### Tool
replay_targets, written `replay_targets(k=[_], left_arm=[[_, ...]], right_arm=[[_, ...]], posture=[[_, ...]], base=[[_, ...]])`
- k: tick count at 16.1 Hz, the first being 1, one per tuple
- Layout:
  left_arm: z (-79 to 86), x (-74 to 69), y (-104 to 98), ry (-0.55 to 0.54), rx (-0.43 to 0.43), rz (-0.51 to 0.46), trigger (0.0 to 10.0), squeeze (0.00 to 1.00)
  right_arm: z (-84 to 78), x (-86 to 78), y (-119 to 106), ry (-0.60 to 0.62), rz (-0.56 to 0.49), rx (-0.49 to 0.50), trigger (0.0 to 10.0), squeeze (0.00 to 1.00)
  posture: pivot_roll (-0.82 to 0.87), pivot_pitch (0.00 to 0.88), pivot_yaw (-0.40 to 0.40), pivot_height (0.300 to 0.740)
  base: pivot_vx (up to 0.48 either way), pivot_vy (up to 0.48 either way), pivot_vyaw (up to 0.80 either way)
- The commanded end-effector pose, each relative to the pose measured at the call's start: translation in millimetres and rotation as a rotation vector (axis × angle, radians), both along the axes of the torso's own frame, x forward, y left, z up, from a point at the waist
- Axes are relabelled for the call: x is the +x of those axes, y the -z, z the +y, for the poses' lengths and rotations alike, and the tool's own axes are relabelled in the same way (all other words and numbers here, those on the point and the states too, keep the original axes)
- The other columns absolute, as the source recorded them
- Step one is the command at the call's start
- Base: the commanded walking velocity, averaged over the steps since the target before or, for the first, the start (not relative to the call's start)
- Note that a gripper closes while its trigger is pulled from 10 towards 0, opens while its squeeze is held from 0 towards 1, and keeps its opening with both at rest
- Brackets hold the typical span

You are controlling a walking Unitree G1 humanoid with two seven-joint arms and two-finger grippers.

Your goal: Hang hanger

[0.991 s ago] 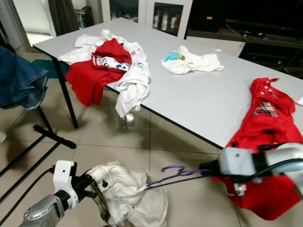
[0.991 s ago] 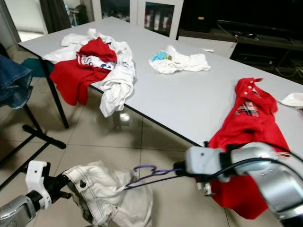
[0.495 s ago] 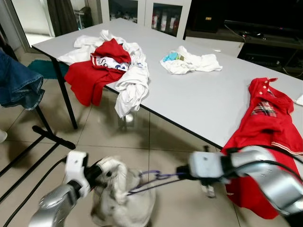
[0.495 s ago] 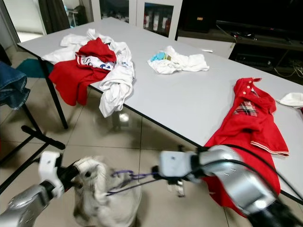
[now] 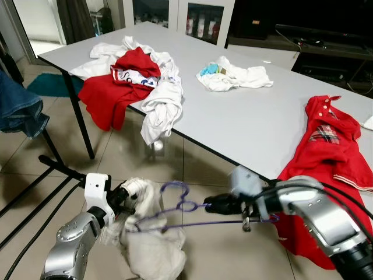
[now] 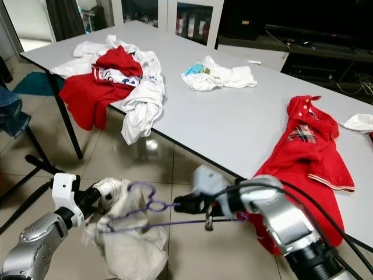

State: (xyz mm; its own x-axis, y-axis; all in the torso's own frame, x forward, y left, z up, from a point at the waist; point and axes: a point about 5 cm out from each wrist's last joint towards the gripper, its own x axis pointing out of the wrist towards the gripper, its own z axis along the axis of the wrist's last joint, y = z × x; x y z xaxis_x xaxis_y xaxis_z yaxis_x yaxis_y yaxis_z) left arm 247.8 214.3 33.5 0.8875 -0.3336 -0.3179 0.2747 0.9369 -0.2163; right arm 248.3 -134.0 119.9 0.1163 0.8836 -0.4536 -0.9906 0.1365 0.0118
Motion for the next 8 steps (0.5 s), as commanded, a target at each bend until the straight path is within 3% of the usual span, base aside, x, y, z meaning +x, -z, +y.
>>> replay_targets(k=[1,3,4,6,8], left_arm=[[-3.0,1.4,0,0.015,0.010,-0.007,10.0,0.00],[2.6,-2.7,4,0.015,0.034,0.002,10.0,0.00],[4.7,-2.7,4,0.008,0.038,0.001,10.0,0.00],[5.6,-2.2,4,0.005,0.040,-0.003,10.0,0.00],[3.6,-0.9,3,0.011,0.040,-0.009,10.0,0.00]], right_arm=[[-5.0,2.1,-11,-0.005,-0.021,0.042,10.0,0.00],[-23.2,-14.2,-4,-0.071,0.068,-0.006,10.0,0.00],[-30.3,-17.4,4,-0.076,0.081,-0.075,10.0,0.00],[-42.2,-12.2,26,-0.022,0.043,-0.246,10.0,0.00],[-39.2,-5.8,37,-0.003,-0.001,-0.326,10.0,0.00]], posture=[[0.03,0.000,-0.065,0.740],[0.04,0.000,-0.066,0.740],[0.04,0.000,-0.067,0.740],[0.04,0.000,-0.066,0.740],[0.04,0.000,-0.064,0.740]], base=[[0.000,0.000,0.00],[0.000,0.000,0.00],[0.000,0.000,0.00],[0.000,0.000,0.00],[0.000,0.000,0.00]])
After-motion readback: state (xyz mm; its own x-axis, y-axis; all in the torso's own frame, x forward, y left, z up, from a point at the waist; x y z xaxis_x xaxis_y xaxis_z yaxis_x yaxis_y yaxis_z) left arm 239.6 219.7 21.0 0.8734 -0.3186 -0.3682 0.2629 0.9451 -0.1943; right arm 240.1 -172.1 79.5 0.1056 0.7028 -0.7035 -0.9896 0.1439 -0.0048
